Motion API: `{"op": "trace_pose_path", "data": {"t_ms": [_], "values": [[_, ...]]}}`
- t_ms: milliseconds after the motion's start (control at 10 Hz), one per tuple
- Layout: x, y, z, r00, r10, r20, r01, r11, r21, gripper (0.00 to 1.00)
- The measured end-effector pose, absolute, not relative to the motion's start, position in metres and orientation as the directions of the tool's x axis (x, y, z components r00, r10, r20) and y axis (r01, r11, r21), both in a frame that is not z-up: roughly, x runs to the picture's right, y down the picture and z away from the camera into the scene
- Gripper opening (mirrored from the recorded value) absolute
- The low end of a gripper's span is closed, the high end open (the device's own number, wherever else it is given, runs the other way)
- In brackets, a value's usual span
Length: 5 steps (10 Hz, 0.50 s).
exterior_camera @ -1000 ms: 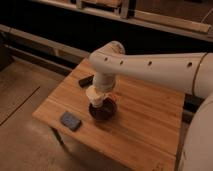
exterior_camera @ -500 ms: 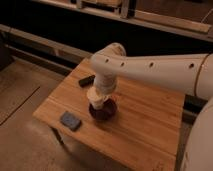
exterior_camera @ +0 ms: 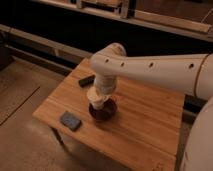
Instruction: Place the ceramic cup in the ceramic bowl
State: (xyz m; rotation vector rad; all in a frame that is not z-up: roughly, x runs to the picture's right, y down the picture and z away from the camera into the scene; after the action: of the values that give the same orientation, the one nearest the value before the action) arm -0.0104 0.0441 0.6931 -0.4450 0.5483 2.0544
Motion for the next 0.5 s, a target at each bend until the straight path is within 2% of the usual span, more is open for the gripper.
{"op": "trace_pose_path", "data": {"t_ms": [200, 500], "values": [[-0.001, 0.043, 0.699, -0.467, 0.729, -0.501, -0.883, -0.412, 0.225, 0.00], [-0.033, 0.027, 0.721, -0.316, 0.801, -0.509, -0.948, -0.243, 0.207, 0.00]]}}
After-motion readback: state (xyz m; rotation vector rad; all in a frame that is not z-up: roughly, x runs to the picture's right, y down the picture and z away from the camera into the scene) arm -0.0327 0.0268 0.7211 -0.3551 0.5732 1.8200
